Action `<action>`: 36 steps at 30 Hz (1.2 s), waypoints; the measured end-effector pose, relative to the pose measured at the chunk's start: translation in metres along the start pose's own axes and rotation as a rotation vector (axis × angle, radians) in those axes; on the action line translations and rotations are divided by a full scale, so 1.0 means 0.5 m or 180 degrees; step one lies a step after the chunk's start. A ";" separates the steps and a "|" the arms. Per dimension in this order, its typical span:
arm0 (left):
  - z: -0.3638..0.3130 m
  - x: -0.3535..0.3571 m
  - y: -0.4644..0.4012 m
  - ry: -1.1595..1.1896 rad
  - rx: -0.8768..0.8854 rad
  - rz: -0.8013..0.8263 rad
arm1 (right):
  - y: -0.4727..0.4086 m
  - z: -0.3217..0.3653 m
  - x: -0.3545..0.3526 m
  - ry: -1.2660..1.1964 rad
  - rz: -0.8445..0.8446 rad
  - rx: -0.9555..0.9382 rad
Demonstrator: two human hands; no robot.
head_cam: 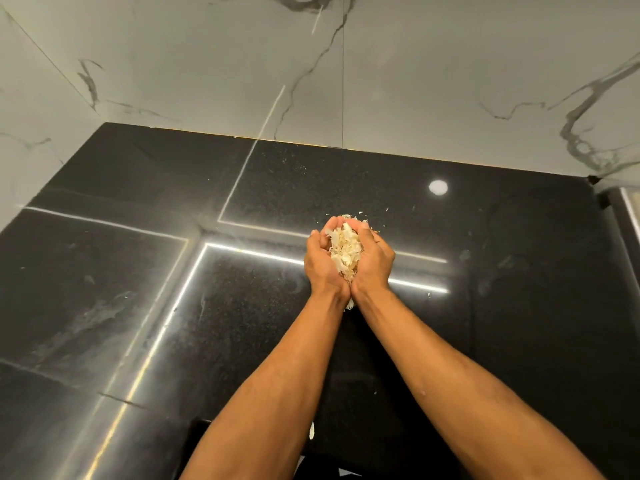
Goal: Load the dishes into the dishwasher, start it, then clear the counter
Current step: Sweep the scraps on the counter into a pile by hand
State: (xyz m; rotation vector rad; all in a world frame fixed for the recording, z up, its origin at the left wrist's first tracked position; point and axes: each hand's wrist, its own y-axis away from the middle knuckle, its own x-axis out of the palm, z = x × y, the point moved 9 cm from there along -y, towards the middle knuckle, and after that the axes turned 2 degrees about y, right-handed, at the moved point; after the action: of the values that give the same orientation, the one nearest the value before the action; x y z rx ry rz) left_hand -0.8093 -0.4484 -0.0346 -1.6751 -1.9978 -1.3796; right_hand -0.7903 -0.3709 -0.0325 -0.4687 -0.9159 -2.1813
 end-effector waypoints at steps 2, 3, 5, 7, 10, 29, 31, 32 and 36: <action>-0.007 0.007 0.017 0.0080 0.0036 0.0027 | 0.010 0.003 0.006 -0.0012 0.0062 0.0036; -0.010 0.008 0.024 0.0109 0.0061 0.0032 | 0.014 0.005 0.008 -0.0008 0.0101 0.0032; -0.021 0.009 0.042 0.0191 0.0155 0.0030 | 0.027 0.010 0.015 -0.0003 0.0233 0.0039; -0.033 0.007 0.060 0.0283 0.0269 0.0035 | 0.042 0.011 0.024 0.0043 0.0380 0.0076; -0.052 -0.007 0.089 0.0436 0.0443 0.0003 | 0.074 0.004 0.036 0.0166 0.0577 0.0149; -0.146 -0.237 0.397 0.0976 0.1168 -0.0040 | 0.426 -0.115 -0.001 0.0468 0.1246 0.0338; -0.149 -0.269 0.440 0.0970 0.1218 -0.0016 | 0.474 -0.129 -0.018 0.0502 0.1280 0.0341; -0.149 -0.290 0.466 0.0973 0.1239 -0.0034 | 0.504 -0.138 -0.028 0.0507 0.1294 0.0353; -0.152 -0.351 0.543 0.1044 0.1338 -0.0095 | 0.599 -0.162 -0.052 0.0527 0.1442 0.0429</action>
State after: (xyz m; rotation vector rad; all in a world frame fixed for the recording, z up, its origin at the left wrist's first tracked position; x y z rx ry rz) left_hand -0.5480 -0.6420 0.0331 -1.1609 -1.9517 -1.0610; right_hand -0.5580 -0.5656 0.0383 -0.3802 -0.7727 -1.7083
